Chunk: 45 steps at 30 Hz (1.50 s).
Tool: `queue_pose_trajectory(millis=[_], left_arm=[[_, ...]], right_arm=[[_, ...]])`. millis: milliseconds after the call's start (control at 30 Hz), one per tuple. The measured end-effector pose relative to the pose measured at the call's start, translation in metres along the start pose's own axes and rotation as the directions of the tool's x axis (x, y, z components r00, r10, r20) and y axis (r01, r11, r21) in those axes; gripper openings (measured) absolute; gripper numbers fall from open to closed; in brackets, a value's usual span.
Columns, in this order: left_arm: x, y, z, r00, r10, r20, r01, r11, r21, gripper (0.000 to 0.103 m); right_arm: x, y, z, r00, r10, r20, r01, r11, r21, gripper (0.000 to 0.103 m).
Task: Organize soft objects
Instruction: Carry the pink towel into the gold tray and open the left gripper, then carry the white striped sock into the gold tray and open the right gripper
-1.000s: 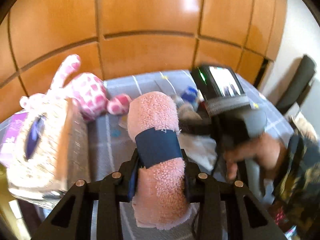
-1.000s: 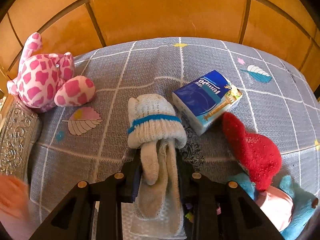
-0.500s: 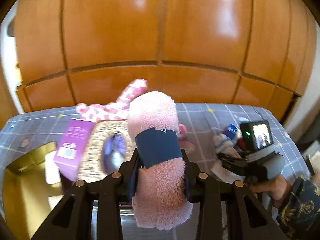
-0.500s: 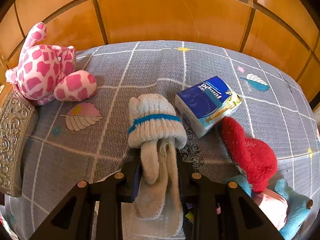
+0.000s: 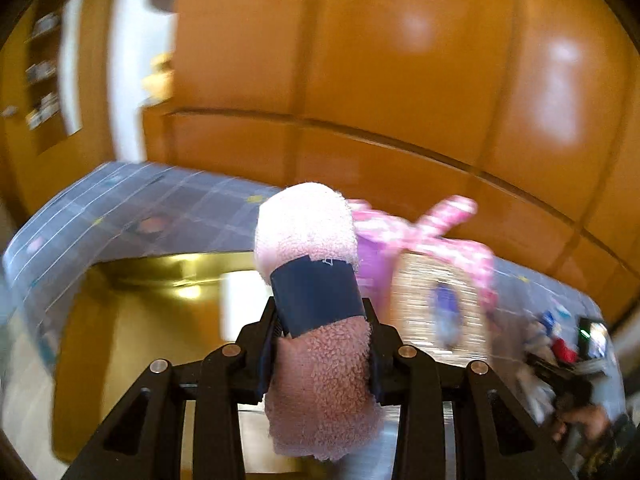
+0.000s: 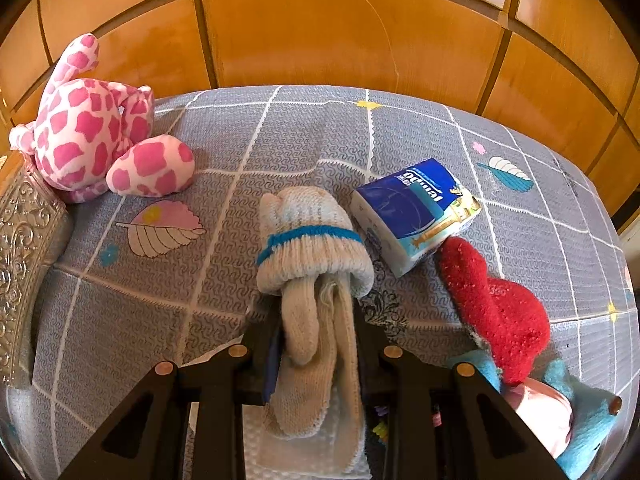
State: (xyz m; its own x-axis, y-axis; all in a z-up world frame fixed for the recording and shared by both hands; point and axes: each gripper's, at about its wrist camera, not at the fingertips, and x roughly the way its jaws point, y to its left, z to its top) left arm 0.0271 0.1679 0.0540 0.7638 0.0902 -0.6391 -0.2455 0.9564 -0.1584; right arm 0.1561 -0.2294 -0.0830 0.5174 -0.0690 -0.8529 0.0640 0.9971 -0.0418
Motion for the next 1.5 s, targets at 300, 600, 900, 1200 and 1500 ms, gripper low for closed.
queue_pose_trajectory(millis=[300,600,900,1200,1500], left_arm=[[0.049,0.102,-0.022,0.977,0.145,-0.156,-0.174,0.965,-0.195,0.038],[0.098,0.112,-0.024,0.962,0.121,-0.243,-0.175,0.961,-0.213,0.04],[0.1,0.103,-0.002,0.977,0.13,-0.171,-0.161,0.97,-0.18,0.077],[0.056,0.084,-0.038,0.982,0.112,-0.151,-0.132,0.983,-0.13,0.087],[0.025,0.052,-0.05,0.993,0.06,-0.101,-0.064,0.997,-0.037,0.098]], right_arm=[[-0.001,0.004,-0.003,0.999,-0.031,0.017,0.032,0.999,-0.022,0.028],[-0.002,0.004,-0.004,0.998,-0.049,0.031,0.05,0.998,-0.03,0.028],[-0.001,0.008,-0.004,0.997,-0.071,0.028,0.072,0.997,-0.015,0.028],[-0.003,0.015,0.0,0.992,-0.123,0.016,0.122,0.992,0.013,0.028],[-0.03,0.031,0.006,0.994,-0.068,0.082,0.063,0.997,0.054,0.026]])
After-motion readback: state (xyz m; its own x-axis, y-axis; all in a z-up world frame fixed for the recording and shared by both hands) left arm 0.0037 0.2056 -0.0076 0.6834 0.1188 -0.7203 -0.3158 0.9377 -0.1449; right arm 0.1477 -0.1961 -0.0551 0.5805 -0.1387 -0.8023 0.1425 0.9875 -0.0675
